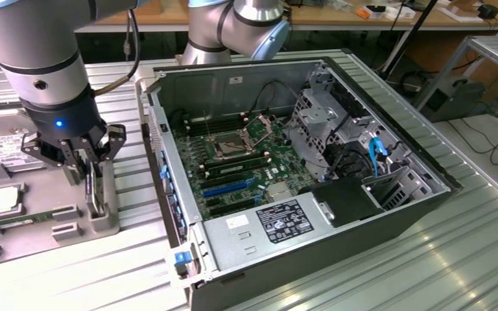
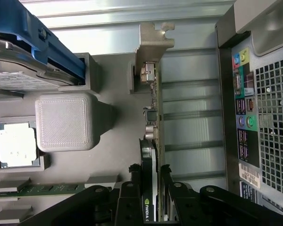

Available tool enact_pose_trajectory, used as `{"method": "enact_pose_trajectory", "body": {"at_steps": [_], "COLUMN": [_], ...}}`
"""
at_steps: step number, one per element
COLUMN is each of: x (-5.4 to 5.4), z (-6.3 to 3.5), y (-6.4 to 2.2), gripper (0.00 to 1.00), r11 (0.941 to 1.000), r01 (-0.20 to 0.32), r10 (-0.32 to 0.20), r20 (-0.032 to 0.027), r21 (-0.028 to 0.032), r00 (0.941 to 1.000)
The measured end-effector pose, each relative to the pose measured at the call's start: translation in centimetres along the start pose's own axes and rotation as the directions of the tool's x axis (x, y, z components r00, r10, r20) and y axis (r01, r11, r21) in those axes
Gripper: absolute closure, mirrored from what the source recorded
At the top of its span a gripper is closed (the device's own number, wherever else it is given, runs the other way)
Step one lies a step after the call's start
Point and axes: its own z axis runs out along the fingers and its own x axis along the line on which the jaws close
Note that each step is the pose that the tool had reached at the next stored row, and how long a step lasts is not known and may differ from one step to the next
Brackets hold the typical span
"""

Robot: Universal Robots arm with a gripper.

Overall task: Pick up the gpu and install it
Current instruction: 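Pick up the gpu and move the gpu toward the slot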

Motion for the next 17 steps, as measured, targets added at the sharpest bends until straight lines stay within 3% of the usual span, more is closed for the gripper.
{"method": "enact_pose_trajectory", "body": {"at_steps": [11, 17], "x": [0.0, -0.1], "z": [-1.86, -2.38], "y": [0.08, 0.10], "gripper": [0.73, 0.73], "r11": [1.0000, 1.0000], "r01": [0.000, 0.000], "r10": [0.000, 0.000], "r20": [-0.0041, -0.0046], "r21": [0.0003, 0.0004], "r00": [1.0000, 1.0000]}}
